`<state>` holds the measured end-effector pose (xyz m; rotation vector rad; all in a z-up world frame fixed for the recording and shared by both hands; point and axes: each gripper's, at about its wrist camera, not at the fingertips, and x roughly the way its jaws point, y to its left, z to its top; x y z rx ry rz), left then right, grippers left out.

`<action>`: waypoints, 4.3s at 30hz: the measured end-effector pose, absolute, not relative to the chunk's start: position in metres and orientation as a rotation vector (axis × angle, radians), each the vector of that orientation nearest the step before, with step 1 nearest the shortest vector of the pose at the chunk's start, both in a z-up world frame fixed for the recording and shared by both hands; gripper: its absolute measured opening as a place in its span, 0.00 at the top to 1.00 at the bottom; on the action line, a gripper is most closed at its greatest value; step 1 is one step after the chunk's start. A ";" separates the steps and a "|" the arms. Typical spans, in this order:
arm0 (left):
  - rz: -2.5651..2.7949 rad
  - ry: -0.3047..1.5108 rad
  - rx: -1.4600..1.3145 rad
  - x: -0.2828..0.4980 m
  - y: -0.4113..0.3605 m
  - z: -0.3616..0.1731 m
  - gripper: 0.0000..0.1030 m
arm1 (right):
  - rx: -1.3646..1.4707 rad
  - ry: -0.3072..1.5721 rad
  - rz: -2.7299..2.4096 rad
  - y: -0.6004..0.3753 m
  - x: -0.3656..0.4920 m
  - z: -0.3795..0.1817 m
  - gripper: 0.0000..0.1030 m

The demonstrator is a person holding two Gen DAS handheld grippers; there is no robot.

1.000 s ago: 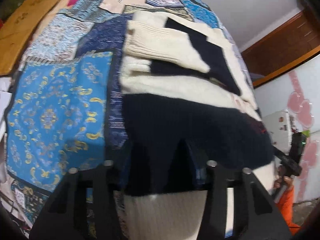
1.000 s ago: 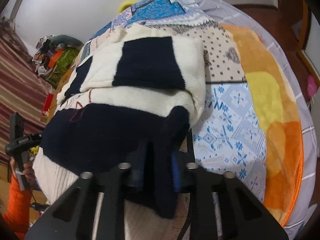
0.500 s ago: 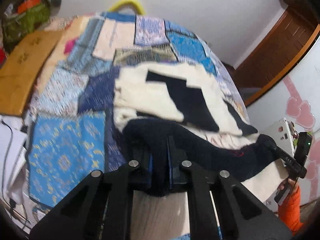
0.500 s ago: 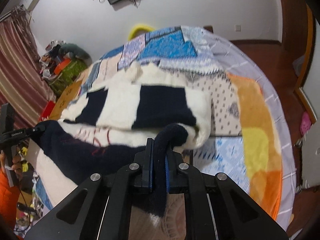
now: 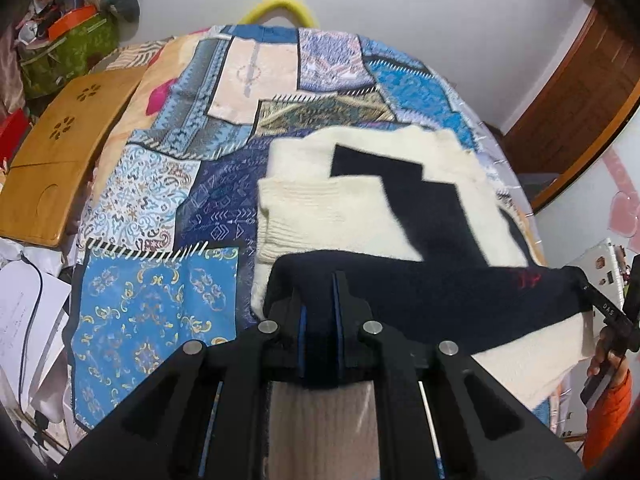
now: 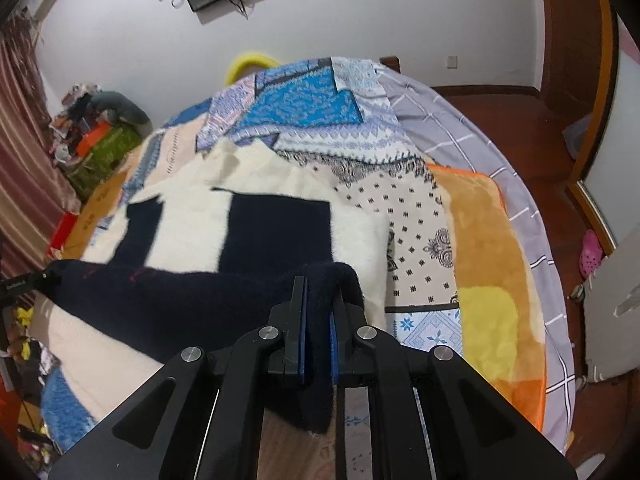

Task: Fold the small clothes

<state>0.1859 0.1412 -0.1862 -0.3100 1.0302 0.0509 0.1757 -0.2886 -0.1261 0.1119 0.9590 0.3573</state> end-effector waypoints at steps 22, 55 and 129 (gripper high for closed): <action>0.184 1.075 -0.087 0.172 0.146 -0.175 0.28 | 0.049 0.986 0.318 -0.297 0.160 -0.112 0.63; -0.048 1.199 -0.451 0.127 0.135 -0.228 0.48 | 0.139 1.151 0.441 -0.283 0.109 -0.153 0.78; 0.032 0.834 -0.205 0.203 0.126 -0.115 0.93 | 0.089 0.909 0.504 -0.256 0.173 -0.080 0.93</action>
